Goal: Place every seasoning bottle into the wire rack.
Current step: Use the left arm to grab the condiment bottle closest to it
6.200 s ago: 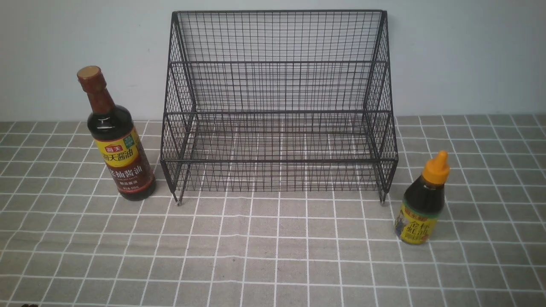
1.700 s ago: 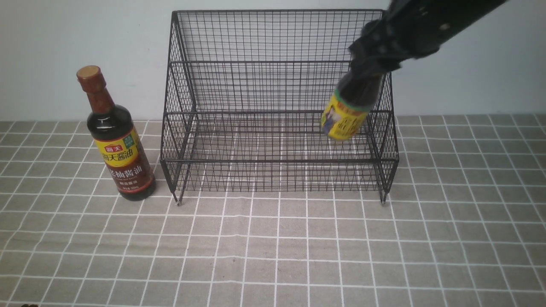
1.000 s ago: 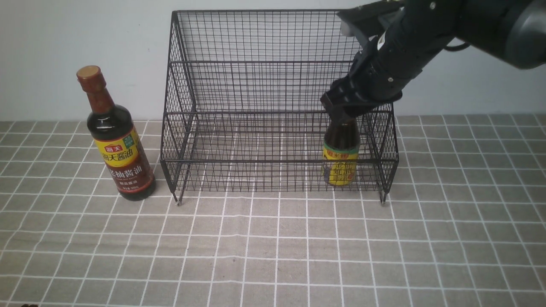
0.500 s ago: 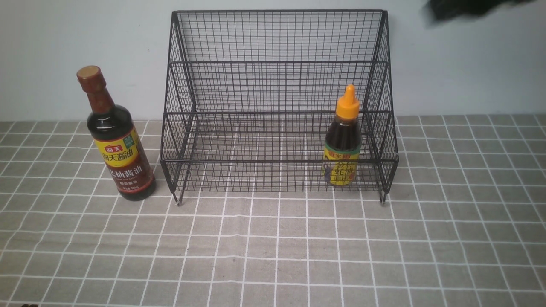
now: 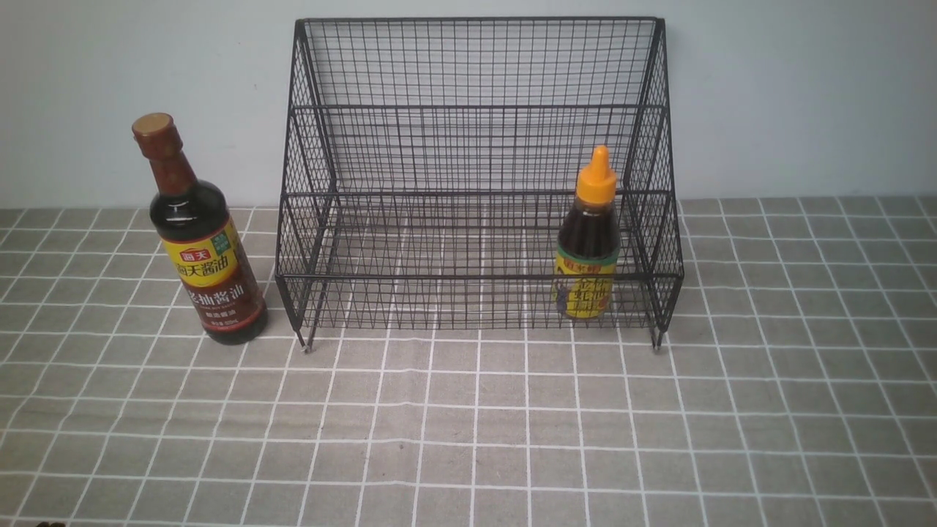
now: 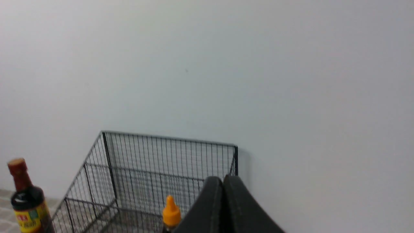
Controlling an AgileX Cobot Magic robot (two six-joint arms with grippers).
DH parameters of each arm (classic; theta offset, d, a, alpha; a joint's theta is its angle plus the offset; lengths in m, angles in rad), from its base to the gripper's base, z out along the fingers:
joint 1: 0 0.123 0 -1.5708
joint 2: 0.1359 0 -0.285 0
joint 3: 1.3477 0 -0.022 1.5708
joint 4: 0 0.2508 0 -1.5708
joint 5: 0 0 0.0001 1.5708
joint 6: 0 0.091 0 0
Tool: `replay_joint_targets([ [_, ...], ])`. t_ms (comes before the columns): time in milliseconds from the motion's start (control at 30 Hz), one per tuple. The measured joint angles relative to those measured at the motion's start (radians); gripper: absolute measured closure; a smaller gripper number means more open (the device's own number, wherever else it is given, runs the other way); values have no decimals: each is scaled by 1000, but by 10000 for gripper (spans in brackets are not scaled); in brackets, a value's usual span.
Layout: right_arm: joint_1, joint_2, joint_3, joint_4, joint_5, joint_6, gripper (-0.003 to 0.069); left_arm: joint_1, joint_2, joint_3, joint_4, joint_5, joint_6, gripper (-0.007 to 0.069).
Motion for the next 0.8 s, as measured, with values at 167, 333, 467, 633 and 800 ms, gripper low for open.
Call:
replay_joint_targets([
  [167,0,-253,271,-3,-214,59,672,0,0,0,0,0,0,631],
  [333,0,-280,419,-30,-355,66,672,0,0,0,0,0,0,631],
  [467,0,-280,467,-29,-380,73,672,0,0,0,0,0,0,631],
  [633,0,-280,476,-21,-382,74,672,0,0,0,0,0,0,631],
  [800,0,-280,477,18,-378,73,672,0,0,0,0,0,0,631],
])
